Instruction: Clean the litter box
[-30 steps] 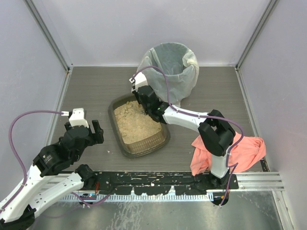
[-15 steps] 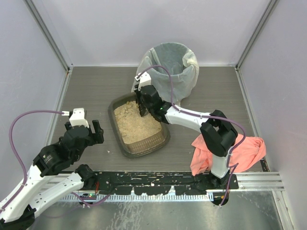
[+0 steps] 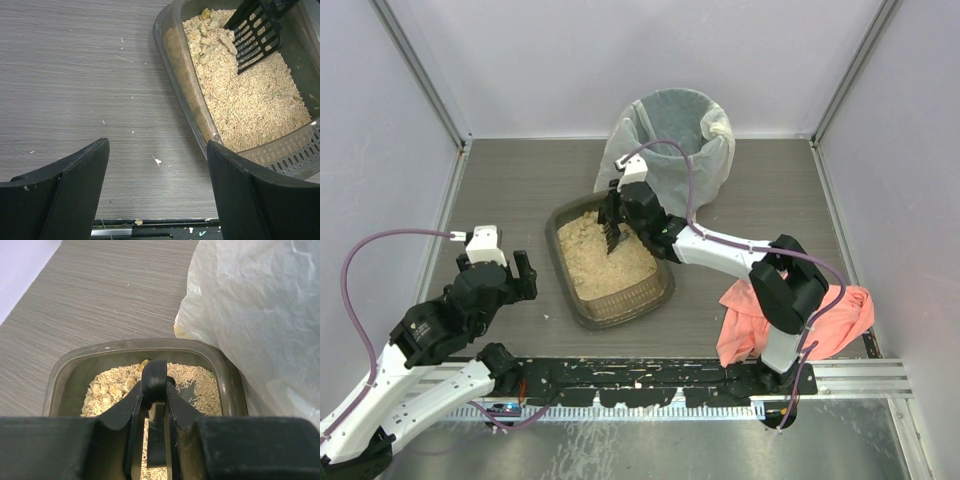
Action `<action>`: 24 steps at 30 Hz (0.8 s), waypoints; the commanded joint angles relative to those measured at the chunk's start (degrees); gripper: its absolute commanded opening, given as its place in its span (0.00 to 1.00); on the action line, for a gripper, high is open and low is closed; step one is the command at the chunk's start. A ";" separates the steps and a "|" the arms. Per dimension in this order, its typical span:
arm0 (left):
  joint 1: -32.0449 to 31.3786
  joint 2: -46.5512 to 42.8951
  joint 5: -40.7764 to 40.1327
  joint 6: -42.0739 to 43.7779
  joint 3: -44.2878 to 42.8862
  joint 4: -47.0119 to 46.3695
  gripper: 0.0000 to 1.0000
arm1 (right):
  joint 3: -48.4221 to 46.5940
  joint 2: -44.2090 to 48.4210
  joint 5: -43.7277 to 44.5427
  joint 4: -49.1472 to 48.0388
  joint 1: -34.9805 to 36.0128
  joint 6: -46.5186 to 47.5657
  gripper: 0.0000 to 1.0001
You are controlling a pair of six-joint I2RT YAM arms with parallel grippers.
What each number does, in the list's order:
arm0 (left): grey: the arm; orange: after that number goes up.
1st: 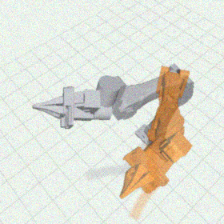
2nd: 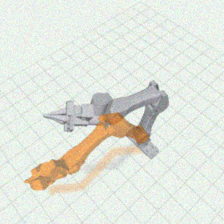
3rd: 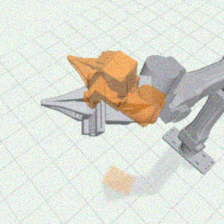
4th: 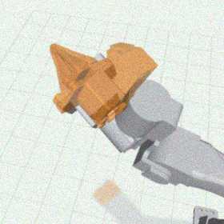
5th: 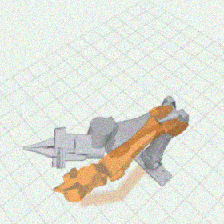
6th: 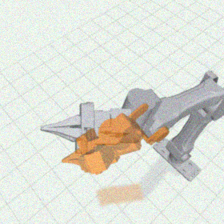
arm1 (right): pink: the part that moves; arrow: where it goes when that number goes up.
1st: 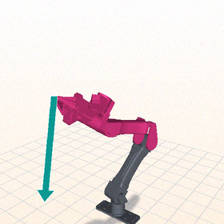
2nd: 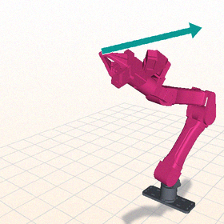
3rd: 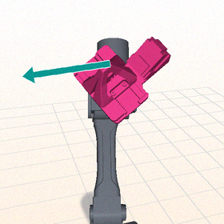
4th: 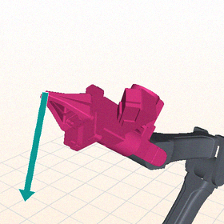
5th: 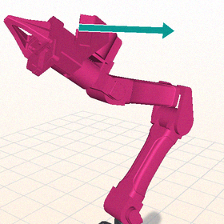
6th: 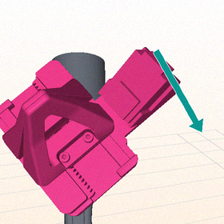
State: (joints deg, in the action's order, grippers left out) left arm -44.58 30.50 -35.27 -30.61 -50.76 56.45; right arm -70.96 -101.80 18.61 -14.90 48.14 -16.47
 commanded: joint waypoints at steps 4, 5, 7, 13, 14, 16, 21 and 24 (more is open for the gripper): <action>-0.02 0.10 0.02 0.45 -0.17 -2.56 0.80 | 2.66 5.27 0.55 -4.10 -0.49 -13.26 0.01; -0.01 0.16 0.02 0.53 -0.16 -2.64 0.80 | 3.50 5.74 0.86 -4.71 -0.58 -14.57 0.01; -0.05 0.41 0.24 0.61 -0.18 -2.66 0.80 | 5.72 6.74 1.73 -5.70 -0.68 -16.52 0.01; -0.05 0.79 0.68 0.88 -0.19 -2.79 0.80 | 12.10 10.11 2.59 -8.53 -1.30 -21.67 0.01; 0.01 0.72 0.76 0.89 -0.19 -2.86 0.80 | 13.33 10.82 2.44 -9.39 -1.48 -22.32 0.01; -0.01 0.66 0.64 0.95 -0.12 -3.03 0.80 | 15.69 12.25 2.40 -10.74 -1.85 -23.78 0.01; 0.00 0.85 0.77 0.99 -0.10 -3.06 0.80 | 20.75 15.32 1.29 -14.02 -2.96 -26.84 0.01; 0.00 0.99 0.78 1.00 -0.01 -3.19 0.80 | 22.96 16.48 -0.25 -15.92 -3.60 -28.47 0.01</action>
State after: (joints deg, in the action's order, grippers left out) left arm -44.58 31.11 -34.44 -30.48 -50.74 56.36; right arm -49.60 -89.17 20.34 -23.27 45.30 -40.25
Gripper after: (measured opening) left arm 0.802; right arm 0.232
